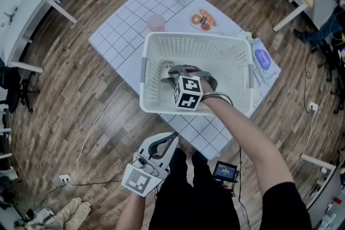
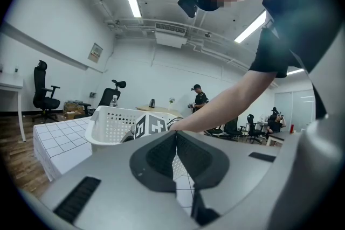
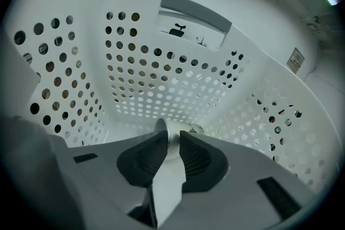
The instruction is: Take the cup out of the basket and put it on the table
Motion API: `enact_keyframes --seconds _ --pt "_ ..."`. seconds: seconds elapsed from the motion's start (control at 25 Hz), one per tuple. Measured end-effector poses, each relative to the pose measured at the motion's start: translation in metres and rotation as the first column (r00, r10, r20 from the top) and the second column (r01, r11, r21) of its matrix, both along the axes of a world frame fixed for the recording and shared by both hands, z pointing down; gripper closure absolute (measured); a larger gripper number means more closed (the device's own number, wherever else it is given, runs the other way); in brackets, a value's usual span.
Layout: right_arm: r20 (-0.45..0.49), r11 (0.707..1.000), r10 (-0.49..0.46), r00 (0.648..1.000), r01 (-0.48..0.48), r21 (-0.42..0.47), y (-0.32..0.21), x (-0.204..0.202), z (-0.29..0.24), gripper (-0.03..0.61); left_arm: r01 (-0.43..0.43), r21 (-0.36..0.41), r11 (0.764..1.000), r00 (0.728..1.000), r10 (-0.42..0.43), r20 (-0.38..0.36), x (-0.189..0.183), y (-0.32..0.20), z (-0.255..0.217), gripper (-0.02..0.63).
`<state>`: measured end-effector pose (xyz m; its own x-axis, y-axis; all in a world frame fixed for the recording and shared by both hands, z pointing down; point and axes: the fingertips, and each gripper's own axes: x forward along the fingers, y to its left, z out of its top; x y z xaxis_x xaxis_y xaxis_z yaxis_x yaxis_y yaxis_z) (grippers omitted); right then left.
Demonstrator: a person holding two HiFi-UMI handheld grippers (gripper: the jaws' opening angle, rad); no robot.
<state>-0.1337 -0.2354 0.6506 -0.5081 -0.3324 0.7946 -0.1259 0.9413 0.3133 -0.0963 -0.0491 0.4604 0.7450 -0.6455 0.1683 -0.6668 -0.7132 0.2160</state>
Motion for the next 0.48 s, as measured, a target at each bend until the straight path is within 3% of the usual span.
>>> enact_keyframes --seconds 0.48 --pt "0.036 0.993 0.038 0.999 -0.042 0.108 -0.017 0.004 -0.023 0.544 0.006 0.001 1.0 1.0 -0.006 0.001 -0.001 -0.001 -0.004 0.606"
